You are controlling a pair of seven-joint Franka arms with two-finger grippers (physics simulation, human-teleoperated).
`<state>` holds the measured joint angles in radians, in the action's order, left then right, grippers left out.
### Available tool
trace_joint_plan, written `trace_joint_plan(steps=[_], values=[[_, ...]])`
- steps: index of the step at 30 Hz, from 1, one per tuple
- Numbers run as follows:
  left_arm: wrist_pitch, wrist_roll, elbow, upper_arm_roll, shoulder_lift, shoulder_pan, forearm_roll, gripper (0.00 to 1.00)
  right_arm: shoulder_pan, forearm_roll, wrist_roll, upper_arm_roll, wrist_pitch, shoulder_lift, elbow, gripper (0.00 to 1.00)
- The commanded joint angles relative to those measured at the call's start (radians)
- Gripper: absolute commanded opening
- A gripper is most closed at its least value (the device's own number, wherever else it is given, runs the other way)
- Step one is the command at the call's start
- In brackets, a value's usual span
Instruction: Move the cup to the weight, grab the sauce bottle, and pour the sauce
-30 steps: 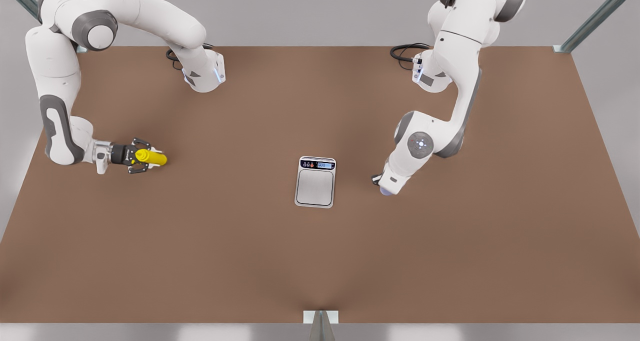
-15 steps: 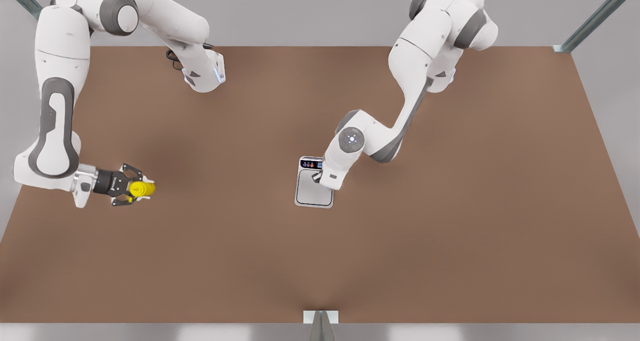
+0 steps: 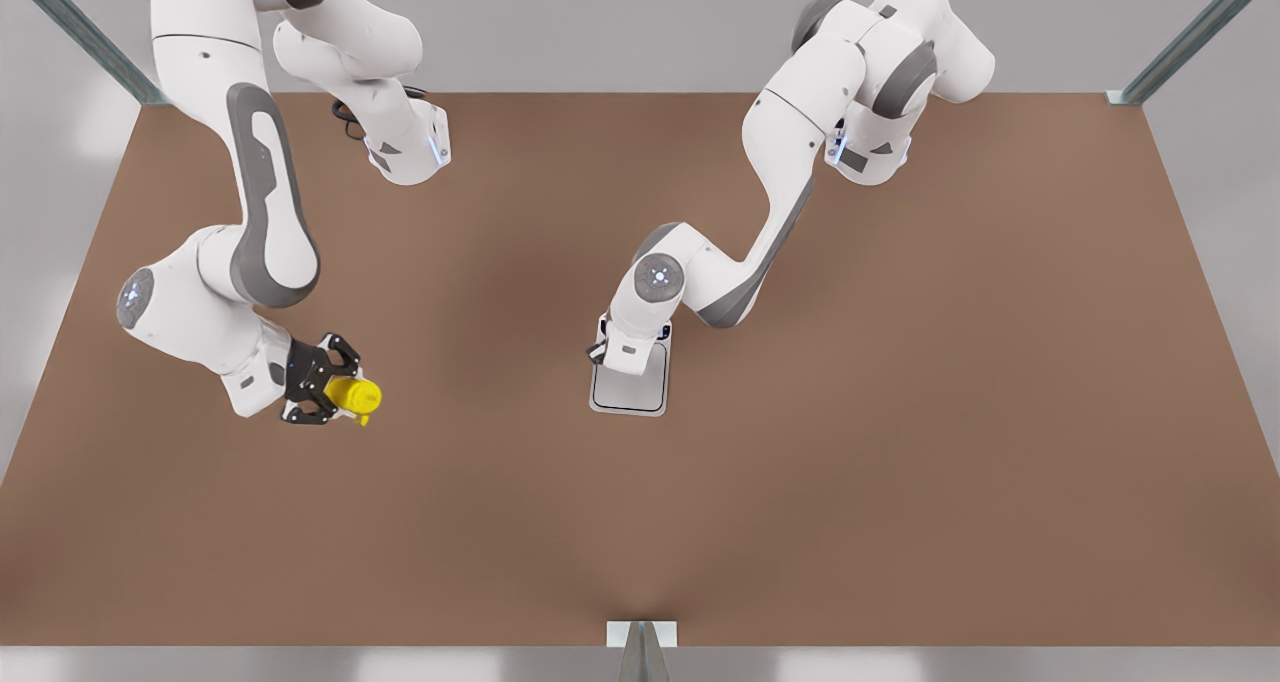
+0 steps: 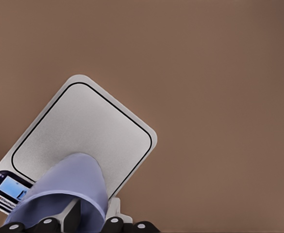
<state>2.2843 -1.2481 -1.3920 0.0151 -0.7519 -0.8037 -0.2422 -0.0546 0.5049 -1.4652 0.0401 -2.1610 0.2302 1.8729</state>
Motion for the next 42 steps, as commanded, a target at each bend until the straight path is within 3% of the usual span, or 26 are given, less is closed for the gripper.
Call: trace_joint_plan(steps=[1, 14, 20, 23, 26, 28, 29, 30, 31, 32, 34, 36, 39, 40, 42], values=[[-0.011, -0.007, 0.001, 0.000, 0.000, 0.000, 0.104, 0.59, -0.001, 0.000, 0.000, 0.000, 0.000, 0.000, 0.000, 0.56], [-0.055, -0.011, 0.010, 0.000, 0.022, 0.000, 0.106, 0.60, -0.047, -0.051, 0.080, 0.000, -0.005, -0.026, -0.005, 0.56], [-0.175, 0.002, 0.034, 0.011, 0.094, 0.005, 0.104, 0.59, -0.110, -0.242, 0.204, 0.000, -0.077, -0.035, -0.012, 0.56], [-0.342, 0.171, 0.059, 0.136, 0.173, 0.023, 0.074, 0.58, -0.189, -0.351, 0.336, 0.000, -0.121, -0.032, -0.012, 0.56], [-0.600, 0.765, 0.059, 0.545, 0.250, 0.043, -0.144, 0.58, -0.301, -0.462, 0.483, 0.000, -0.158, -0.031, -0.018, 0.56], [-0.664, 1.013, 0.047, 0.700, 0.250, 0.047, -0.149, 0.59, -0.359, -0.548, 0.543, 0.001, -0.174, -0.031, -0.021, 0.56], [-0.669, 1.108, 0.047, 0.718, 0.246, 0.092, -0.151, 0.61, -0.399, -0.630, 0.592, 0.000, -0.174, -0.025, -0.032, 0.56], [-0.689, 1.162, 0.047, 0.689, 0.259, 0.170, -0.146, 0.70, -0.445, -0.713, 0.657, 0.000, -0.172, -0.020, -0.046, 0.56], [-0.678, 1.165, 0.045, 0.510, 0.305, 0.335, -0.079, 1.00, -0.511, -0.802, 0.773, 0.000, -0.169, -0.009, -0.055, 0.56], [-0.668, 1.173, 0.039, 0.379, 0.342, 0.448, 0.011, 1.00, -0.567, -0.896, 0.897, 0.000, -0.165, 0.003, -0.060, 0.56], [-0.530, 1.243, -0.145, 0.345, 0.472, 0.483, 0.015, 1.00, -0.634, -1.023, 1.071, 0.000, -0.143, 0.026, -0.072, 0.56], [-0.537, 1.243, -0.209, 0.129, 0.583, 0.675, 0.142, 1.00, -0.689, -1.115, 1.149, 0.000, -0.086, 0.037, -0.078, 0.56], [-0.583, 1.243, -0.203, 0.092, 0.643, 0.695, 0.169, 1.00, -0.735, -1.212, 1.165, 0.000, -0.023, 0.070, -0.094, 0.56], [-0.583, 1.242, -0.205, 0.011, 0.640, 0.753, 0.176, 1.00, -0.757, -1.243, 1.165, 0.000, -0.013, 0.080, -0.094, 0.57], [-0.583, 1.237, -0.174, 0.006, 0.579, 0.752, 0.187, 1.00, -0.804, -1.338, 1.186, 0.000, 0.035, 0.118, -0.103, 0.57]])
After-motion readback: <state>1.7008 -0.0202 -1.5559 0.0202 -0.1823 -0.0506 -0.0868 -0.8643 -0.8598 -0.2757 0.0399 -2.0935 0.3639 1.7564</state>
